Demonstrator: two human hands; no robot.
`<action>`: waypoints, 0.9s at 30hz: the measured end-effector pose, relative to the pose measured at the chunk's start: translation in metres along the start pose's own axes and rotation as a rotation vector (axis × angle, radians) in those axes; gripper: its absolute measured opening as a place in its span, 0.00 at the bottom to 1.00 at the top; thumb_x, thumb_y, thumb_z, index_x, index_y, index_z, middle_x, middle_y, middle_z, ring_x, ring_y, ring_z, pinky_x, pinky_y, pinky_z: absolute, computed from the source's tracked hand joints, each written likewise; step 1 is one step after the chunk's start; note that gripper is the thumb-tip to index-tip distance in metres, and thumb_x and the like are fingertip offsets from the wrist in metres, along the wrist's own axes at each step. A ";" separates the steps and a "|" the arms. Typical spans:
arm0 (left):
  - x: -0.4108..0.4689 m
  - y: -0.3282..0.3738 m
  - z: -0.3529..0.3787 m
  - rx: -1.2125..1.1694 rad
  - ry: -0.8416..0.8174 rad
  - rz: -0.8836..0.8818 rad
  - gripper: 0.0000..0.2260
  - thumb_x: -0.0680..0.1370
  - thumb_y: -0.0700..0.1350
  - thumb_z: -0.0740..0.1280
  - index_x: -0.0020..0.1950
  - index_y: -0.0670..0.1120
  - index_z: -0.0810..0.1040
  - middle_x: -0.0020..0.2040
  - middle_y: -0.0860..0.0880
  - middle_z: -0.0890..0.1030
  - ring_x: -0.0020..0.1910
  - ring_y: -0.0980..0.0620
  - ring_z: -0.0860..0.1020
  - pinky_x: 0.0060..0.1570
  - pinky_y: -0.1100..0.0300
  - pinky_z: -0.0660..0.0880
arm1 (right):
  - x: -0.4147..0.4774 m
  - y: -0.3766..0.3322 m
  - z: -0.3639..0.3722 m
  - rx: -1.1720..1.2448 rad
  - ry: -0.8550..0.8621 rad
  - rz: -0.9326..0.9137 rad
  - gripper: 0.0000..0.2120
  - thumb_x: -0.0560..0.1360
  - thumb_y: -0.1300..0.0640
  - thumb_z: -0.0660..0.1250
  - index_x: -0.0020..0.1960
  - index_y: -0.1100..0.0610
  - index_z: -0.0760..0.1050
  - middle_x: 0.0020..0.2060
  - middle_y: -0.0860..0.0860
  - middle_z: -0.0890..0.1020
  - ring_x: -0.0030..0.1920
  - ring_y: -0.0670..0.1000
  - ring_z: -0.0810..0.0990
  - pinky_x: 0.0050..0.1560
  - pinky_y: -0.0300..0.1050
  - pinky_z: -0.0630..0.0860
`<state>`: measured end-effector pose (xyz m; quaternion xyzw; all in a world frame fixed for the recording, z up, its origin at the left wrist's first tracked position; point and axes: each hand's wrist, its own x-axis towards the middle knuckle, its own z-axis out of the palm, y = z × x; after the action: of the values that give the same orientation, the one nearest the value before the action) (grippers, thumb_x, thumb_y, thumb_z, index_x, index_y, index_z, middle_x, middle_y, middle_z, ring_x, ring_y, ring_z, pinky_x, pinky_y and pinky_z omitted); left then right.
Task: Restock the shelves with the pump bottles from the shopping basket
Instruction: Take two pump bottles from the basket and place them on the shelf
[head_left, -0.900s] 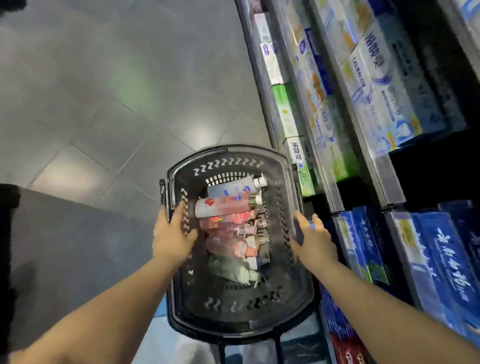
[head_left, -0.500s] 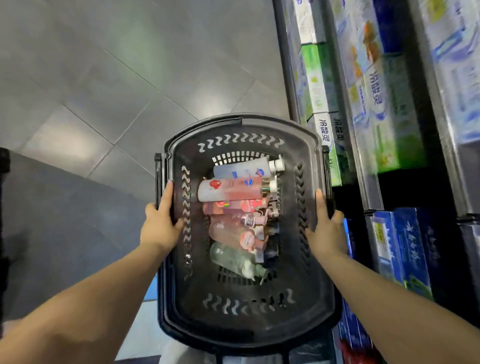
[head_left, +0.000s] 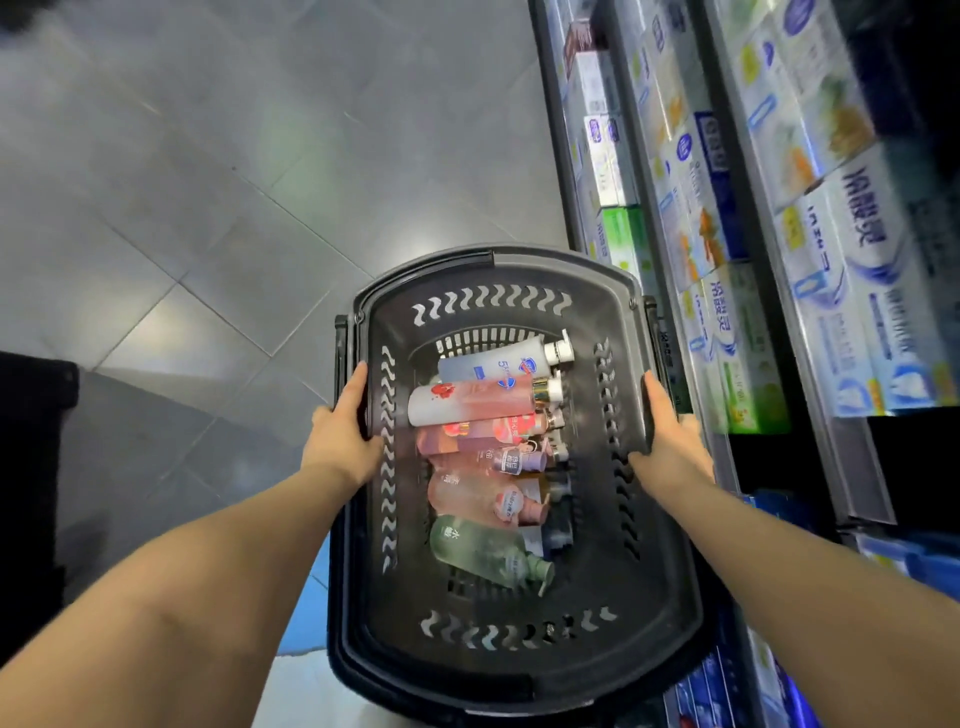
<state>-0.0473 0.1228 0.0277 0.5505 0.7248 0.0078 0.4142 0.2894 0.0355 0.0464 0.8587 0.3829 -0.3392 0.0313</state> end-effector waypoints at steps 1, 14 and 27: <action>0.001 0.011 -0.018 0.005 -0.004 0.009 0.38 0.74 0.45 0.67 0.73 0.68 0.48 0.53 0.44 0.66 0.42 0.45 0.71 0.53 0.53 0.70 | -0.003 -0.015 -0.015 0.007 0.004 0.002 0.46 0.74 0.62 0.66 0.74 0.36 0.40 0.61 0.61 0.67 0.38 0.56 0.73 0.38 0.49 0.74; 0.080 0.133 -0.191 -0.031 0.092 0.055 0.36 0.73 0.50 0.67 0.73 0.68 0.50 0.55 0.43 0.67 0.44 0.44 0.73 0.54 0.51 0.74 | 0.049 -0.182 -0.164 0.098 0.070 -0.125 0.47 0.72 0.64 0.69 0.76 0.41 0.42 0.60 0.63 0.69 0.42 0.57 0.73 0.46 0.51 0.74; 0.259 0.235 -0.283 -0.138 0.199 0.025 0.37 0.73 0.46 0.67 0.73 0.68 0.50 0.58 0.41 0.68 0.38 0.50 0.70 0.48 0.58 0.69 | 0.223 -0.357 -0.270 0.052 0.080 -0.227 0.47 0.73 0.63 0.69 0.75 0.38 0.42 0.62 0.62 0.67 0.36 0.53 0.71 0.33 0.45 0.67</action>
<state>-0.0471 0.5492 0.1700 0.5262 0.7533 0.1174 0.3768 0.3036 0.5137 0.1918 0.8232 0.4699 -0.3157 -0.0449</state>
